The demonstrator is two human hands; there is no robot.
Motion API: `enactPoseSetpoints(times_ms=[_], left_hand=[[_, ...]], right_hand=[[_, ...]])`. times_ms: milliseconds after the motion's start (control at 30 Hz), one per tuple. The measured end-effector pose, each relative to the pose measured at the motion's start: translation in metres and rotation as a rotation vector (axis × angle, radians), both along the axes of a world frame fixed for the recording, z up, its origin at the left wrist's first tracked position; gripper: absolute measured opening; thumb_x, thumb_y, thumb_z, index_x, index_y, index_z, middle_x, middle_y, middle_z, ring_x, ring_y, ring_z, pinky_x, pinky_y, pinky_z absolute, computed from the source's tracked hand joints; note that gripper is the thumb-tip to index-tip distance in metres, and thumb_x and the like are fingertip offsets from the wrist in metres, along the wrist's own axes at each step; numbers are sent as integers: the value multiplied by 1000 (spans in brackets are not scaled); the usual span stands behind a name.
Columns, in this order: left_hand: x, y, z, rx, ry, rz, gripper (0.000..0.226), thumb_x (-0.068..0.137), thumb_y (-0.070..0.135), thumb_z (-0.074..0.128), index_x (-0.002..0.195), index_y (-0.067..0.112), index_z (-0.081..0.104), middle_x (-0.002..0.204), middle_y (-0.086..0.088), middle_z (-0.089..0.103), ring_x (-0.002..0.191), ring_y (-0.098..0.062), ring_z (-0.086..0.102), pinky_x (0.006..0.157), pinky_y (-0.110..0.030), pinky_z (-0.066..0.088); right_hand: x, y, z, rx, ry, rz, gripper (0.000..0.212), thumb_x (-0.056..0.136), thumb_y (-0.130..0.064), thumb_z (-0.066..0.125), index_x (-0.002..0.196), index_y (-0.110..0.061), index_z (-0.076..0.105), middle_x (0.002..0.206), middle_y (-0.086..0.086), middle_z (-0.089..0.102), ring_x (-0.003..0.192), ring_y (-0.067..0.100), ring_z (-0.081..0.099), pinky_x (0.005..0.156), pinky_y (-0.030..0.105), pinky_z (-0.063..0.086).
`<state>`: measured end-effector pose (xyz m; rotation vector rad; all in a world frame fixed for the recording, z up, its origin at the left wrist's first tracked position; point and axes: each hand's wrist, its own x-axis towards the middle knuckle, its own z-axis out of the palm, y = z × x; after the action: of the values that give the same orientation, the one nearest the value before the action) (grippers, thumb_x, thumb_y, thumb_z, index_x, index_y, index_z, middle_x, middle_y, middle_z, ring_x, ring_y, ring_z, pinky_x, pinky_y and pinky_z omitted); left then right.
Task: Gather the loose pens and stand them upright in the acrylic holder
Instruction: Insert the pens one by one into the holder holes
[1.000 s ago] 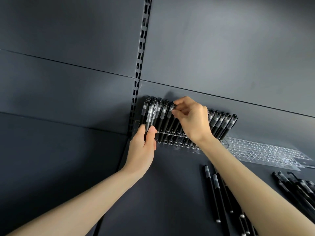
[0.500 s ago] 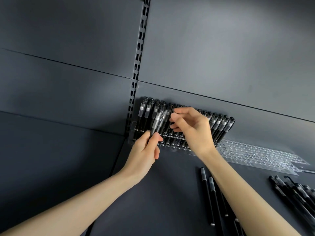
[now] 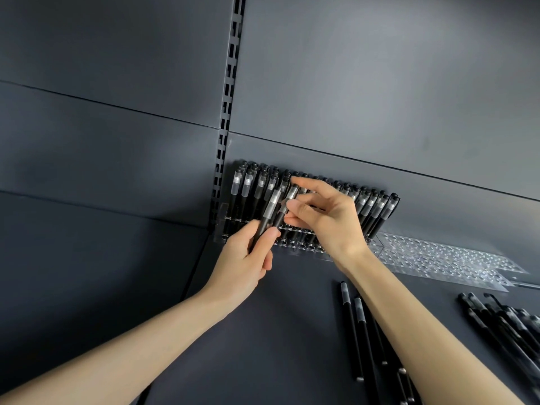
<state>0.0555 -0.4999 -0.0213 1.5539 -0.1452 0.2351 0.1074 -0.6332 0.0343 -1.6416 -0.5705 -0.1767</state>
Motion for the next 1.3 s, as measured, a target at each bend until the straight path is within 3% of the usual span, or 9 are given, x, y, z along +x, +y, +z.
enactPoseSetpoints(times_ms=[133, 300, 400, 600, 733, 833, 933, 1067, 1300], left_hand=[[1, -2, -6, 86, -10, 105, 30, 98, 33, 43, 94, 6, 55, 70, -4, 54, 55, -11, 49, 41, -22, 36], [8, 6, -6, 199, -85, 362, 40, 100, 36, 37, 92, 0, 52, 73, -14, 55, 54, -7, 44, 53, -23, 39], [9, 8, -5, 191, -71, 360, 40, 100, 36, 36, 92, -1, 51, 62, -5, 48, 49, -8, 38, 46, -18, 34], [7, 5, -4, 152, -94, 338, 45, 99, 38, 38, 92, -6, 48, 62, -5, 37, 54, -14, 31, 53, -29, 29], [9, 6, -3, 84, -71, 329, 39, 100, 34, 37, 90, 0, 53, 57, 3, 38, 49, -7, 32, 47, -17, 30], [8, 6, -5, 90, -81, 293, 36, 100, 32, 39, 88, -1, 50, 58, 1, 34, 52, -11, 30, 48, -22, 29], [8, 7, -7, 113, -91, 256, 37, 99, 32, 42, 82, 0, 40, 60, -3, 30, 55, -16, 27, 51, -34, 25], [8, 6, -6, 133, -88, 239, 38, 99, 32, 43, 77, 2, 35, 60, -4, 31, 54, -16, 26, 50, -33, 24], [6, 6, -5, 130, -83, 233, 38, 99, 31, 42, 82, -2, 39, 61, -7, 35, 53, -16, 27, 48, -31, 25]], right_hand=[[1, -1, 4, -19, -57, -52, 32, 84, 2, 65, 109, -17, 61, 68, -4, 69, 68, 14, 68, 72, 29, 57], [8, -9, 20, 52, -217, -293, 28, 85, -3, 67, 97, -25, 56, 74, 3, 68, 69, 21, 68, 75, 34, 58], [12, -7, 19, 0, -324, -391, 29, 86, -7, 67, 97, -31, 55, 75, -7, 65, 74, 18, 67, 74, 30, 55], [20, -2, 12, -30, -388, -428, 26, 87, -9, 66, 102, -27, 54, 77, -10, 63, 67, 10, 62, 63, 22, 51], [23, 1, 6, -90, -424, -430, 25, 87, -10, 67, 102, -26, 54, 79, -11, 63, 73, 4, 63, 70, 16, 50], [24, 3, 1, -142, -422, -405, 25, 87, -9, 67, 102, -26, 56, 78, -12, 61, 70, 5, 60, 68, 11, 47], [26, 3, -4, -233, -403, -399, 24, 87, -10, 67, 105, -24, 61, 78, -11, 63, 75, 8, 63, 70, 14, 50], [26, 2, -3, -332, -387, -411, 26, 89, -10, 64, 113, -19, 63, 80, -11, 65, 82, 7, 65, 78, 16, 51], [26, 2, -2, -458, -402, -435, 25, 89, -10, 64, 113, -18, 64, 77, -8, 65, 74, 13, 65, 71, 18, 50]])
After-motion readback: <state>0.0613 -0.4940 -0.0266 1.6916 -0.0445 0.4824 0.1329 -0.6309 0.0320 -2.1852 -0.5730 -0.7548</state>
